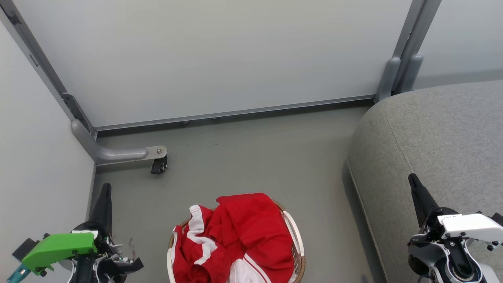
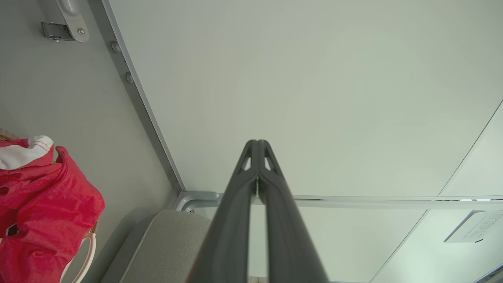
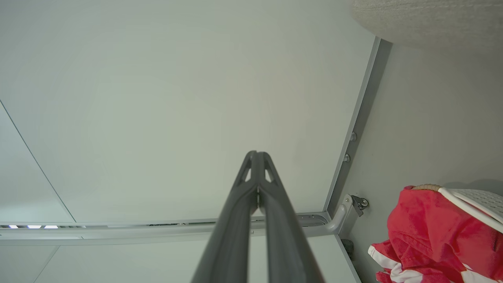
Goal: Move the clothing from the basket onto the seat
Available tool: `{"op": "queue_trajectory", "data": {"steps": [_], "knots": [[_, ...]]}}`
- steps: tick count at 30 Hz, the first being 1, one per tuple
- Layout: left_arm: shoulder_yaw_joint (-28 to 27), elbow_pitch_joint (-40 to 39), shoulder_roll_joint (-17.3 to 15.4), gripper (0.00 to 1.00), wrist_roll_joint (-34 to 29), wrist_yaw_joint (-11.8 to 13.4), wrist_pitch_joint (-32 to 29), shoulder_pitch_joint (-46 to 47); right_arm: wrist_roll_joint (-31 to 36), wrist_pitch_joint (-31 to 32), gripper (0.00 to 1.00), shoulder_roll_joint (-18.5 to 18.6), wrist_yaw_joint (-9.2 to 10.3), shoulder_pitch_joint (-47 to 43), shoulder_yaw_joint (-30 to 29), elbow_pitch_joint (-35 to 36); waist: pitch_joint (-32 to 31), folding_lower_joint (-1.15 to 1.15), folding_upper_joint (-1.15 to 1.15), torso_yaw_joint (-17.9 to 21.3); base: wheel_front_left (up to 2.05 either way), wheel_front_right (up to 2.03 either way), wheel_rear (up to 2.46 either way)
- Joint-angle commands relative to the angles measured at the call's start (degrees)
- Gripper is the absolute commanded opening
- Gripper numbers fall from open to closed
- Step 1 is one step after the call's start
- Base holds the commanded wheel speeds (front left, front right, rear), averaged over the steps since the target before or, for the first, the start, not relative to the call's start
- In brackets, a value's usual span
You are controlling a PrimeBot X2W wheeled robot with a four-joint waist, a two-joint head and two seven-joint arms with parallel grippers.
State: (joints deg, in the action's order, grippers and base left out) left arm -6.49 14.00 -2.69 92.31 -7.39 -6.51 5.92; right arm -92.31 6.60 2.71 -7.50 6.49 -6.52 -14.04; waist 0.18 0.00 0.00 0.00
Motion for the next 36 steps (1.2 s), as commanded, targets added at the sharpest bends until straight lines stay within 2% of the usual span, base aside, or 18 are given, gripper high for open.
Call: {"op": "queue_trajectory", "data": {"steps": [1, 36], "knots": [[-0.1, -0.07, -0.4, 0.0, 0.2, -0.22, -0.21, 0.66, -0.2, 0.04, 0.0, 0.36, 0.02, -0.65, -0.06, 0.17, 0.0, 0.0, 0.0, 0.0, 0.0, 0.0, 0.0], [-0.1, -0.07, -0.4, 0.0, 0.2, -0.22, -0.22, 0.67, -0.2, 0.04, 0.0, 0.36, 0.02, -0.65, -0.06, 0.17, 0.0, 0.0, 0.0, 0.0, 0.0, 0.0, 0.0]]}}
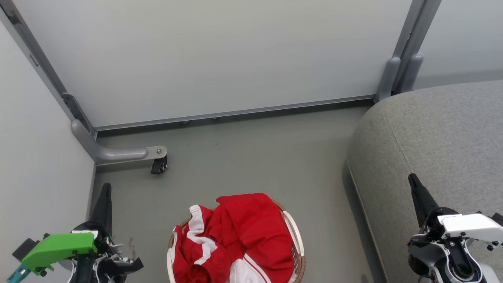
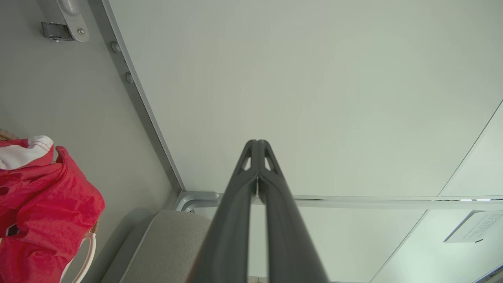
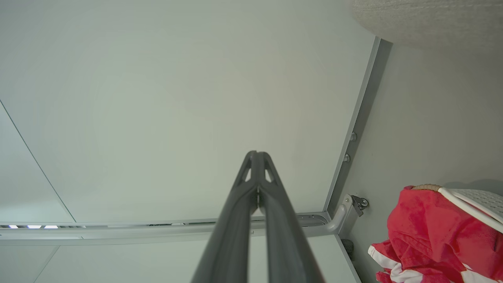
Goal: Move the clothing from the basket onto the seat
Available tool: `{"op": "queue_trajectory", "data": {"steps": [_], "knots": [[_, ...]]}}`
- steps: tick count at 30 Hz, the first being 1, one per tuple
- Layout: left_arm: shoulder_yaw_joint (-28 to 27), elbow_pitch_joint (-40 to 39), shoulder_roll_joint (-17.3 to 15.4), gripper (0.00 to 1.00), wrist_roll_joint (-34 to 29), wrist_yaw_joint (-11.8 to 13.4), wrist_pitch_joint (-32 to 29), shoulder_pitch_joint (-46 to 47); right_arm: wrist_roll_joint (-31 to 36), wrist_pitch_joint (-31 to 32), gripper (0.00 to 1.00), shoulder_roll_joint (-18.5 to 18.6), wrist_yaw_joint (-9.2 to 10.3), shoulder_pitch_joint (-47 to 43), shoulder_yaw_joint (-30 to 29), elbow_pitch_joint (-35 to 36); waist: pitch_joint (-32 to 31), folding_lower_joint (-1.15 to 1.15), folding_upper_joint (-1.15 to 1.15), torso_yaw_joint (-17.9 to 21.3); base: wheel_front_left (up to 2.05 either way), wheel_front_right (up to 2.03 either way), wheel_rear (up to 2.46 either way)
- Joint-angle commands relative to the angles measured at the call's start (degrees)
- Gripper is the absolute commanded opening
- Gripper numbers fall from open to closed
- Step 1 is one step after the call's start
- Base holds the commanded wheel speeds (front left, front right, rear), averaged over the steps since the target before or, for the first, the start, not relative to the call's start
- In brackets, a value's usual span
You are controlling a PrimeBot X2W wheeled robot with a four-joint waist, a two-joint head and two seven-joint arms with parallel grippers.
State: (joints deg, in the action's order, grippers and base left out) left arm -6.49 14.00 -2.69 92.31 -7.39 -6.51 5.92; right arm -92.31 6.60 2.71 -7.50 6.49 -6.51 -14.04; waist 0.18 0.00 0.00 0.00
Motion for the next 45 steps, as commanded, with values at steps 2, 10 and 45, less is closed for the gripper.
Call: {"op": "queue_trajectory", "data": {"steps": [2, 10, 45], "knots": [[-0.1, -0.07, -0.4, 0.0, 0.2, -0.22, -0.22, 0.67, -0.2, 0.04, 0.0, 0.36, 0.02, -0.65, -0.07, 0.17, 0.0, 0.0, 0.0, 0.0, 0.0, 0.0, 0.0], [-0.1, -0.07, -0.4, 0.0, 0.2, -0.22, -0.22, 0.67, -0.2, 0.04, 0.0, 0.36, 0.02, -0.65, -0.07, 0.17, 0.0, 0.0, 0.0, 0.0, 0.0, 0.0, 0.0], [3.58, 3.03, -1.4, 1.0, -23.54, 0.55, 5.54, 0.84, 21.73, -5.56, 1.0, 1.53, 0.02, 0.93, 2.09, -0.33, 0.14, 0.0, 0.0, -0.61, 0.0, 0.0, 0.0]]}}
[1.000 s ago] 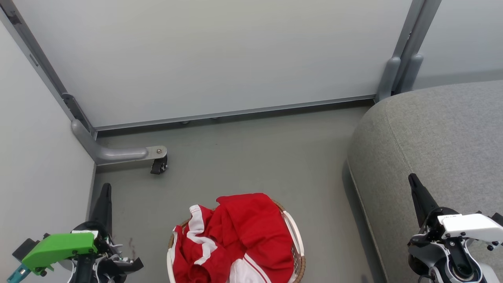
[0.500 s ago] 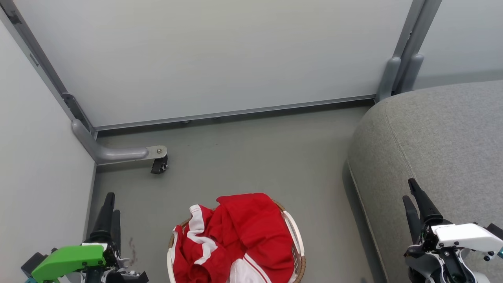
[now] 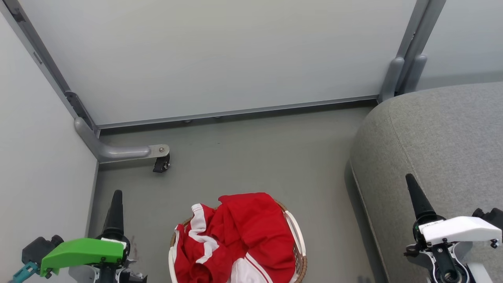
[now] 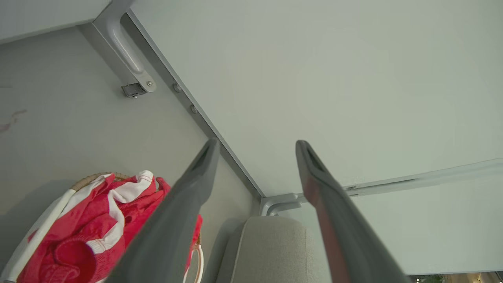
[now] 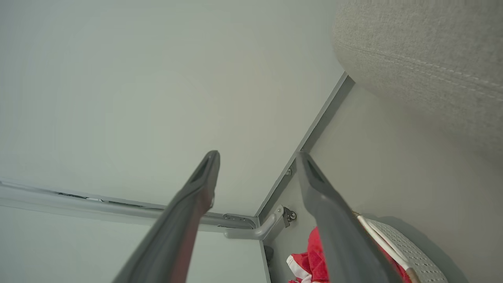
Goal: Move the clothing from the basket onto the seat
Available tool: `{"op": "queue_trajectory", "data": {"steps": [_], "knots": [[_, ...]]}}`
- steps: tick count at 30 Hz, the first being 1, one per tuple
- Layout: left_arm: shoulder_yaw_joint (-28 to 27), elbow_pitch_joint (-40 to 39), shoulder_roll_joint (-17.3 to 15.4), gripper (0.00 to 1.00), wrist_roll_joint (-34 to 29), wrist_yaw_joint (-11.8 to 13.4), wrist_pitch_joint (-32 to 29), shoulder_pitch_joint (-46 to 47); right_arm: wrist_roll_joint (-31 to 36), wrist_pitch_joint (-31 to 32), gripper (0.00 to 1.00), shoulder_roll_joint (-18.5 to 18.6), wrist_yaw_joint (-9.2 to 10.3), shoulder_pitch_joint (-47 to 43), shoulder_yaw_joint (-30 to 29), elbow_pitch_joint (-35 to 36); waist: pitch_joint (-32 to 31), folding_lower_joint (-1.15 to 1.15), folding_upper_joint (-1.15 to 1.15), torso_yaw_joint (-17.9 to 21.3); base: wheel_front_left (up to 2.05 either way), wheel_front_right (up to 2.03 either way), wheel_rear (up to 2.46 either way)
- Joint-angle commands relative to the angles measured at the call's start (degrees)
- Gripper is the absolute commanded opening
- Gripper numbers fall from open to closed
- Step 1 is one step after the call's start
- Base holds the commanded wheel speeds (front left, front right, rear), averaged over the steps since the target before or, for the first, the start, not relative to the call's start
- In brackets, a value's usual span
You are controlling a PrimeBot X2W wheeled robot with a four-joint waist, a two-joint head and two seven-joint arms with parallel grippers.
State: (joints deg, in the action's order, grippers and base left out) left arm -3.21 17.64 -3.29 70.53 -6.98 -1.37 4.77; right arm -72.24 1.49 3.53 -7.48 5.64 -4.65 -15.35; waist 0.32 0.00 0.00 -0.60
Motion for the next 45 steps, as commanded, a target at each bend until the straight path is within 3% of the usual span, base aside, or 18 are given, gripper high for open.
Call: {"op": "queue_trajectory", "data": {"steps": [1, 24, 45], "knots": [[0.61, -0.5, -0.87, 1.0, -3.08, 0.26, 0.66, 2.08, 2.98, -0.73, 1.0, 0.82, 0.0, 1.86, 0.58, 0.9, 0.01, 0.0, 0.0, -0.03, 0.0, 0.0, 0.0], [7.99, 1.4, -3.07, 1.0, -24.89, 2.55, 5.61, 3.67, 24.09, -5.69, 1.0, 1.71, -0.01, 2.87, 4.0, -0.77, 0.04, 0.0, 0.0, -0.84, 0.0, 0.0, 0.0], [12.97, 4.84, -4.82, 1.0, -39.11, 6.73, 9.22, 4.48, 39.51, -9.29, 1.0, 2.15, -0.01, 3.41, 5.0, -3.94, -0.27, 0.0, 0.0, -1.25, 0.0, 0.0, 0.0]]}}
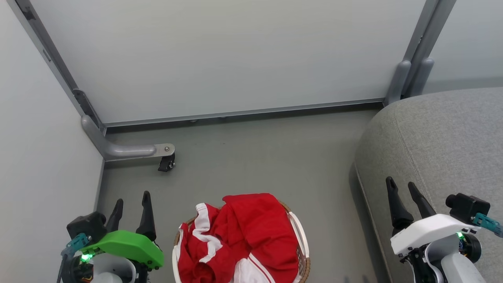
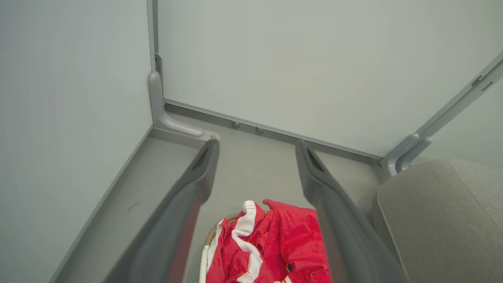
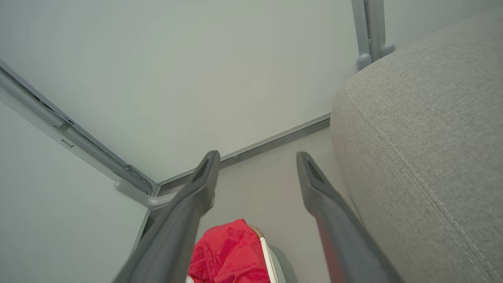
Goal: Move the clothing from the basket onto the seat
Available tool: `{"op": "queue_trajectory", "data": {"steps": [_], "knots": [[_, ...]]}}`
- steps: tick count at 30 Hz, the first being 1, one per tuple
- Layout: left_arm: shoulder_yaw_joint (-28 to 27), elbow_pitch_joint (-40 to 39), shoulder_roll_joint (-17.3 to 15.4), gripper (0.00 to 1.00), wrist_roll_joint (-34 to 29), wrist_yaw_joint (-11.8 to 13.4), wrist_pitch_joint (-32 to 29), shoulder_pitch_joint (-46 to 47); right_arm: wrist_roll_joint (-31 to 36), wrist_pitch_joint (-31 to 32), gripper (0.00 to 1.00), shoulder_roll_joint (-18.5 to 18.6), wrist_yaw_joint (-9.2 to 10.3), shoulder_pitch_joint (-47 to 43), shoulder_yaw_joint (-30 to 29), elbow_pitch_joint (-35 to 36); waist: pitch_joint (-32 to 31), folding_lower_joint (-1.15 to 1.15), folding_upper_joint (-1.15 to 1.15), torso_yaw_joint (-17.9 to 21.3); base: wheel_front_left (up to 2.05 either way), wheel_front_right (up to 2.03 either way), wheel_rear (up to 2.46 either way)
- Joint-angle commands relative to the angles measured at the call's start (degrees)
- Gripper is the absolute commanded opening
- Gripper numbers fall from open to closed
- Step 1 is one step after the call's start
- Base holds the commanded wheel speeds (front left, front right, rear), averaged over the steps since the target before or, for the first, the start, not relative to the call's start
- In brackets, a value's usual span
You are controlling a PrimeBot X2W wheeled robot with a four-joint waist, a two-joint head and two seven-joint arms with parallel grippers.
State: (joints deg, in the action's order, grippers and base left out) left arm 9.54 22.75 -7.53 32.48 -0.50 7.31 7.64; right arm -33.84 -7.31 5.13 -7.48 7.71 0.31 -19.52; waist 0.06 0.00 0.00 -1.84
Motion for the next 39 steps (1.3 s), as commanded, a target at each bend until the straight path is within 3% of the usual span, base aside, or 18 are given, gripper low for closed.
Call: {"op": "queue_trajectory", "data": {"steps": [1, 25, 39], "knots": [[0.38, -0.27, -0.62, 1.0, -1.65, 0.44, 0.64, 1.61, 1.8, -0.65, 1.0, 0.57, -0.01, 1.37, 0.13, 0.08, -0.05, 0.0, 0.0, -0.04, 0.0, 0.0, 0.0], [0.26, -2.12, 0.22, 1.0, -13.89, 1.39, 4.08, 0.36, 15.53, -4.02, 1.0, 0.59, -0.02, 1.96, 1.2, -0.59, -0.22, 0.0, 0.0, -0.17, 0.0, 0.0, 0.0], [-0.86, 1.2, 2.05, 1.0, -20.1, -1.58, 5.68, 1.9, 21.65, -5.69, 1.0, -0.41, -0.01, 4.24, 1.36, 1.64, 4.32, 0.0, 0.0, 1.1, 0.0, 0.0, 0.0]]}}
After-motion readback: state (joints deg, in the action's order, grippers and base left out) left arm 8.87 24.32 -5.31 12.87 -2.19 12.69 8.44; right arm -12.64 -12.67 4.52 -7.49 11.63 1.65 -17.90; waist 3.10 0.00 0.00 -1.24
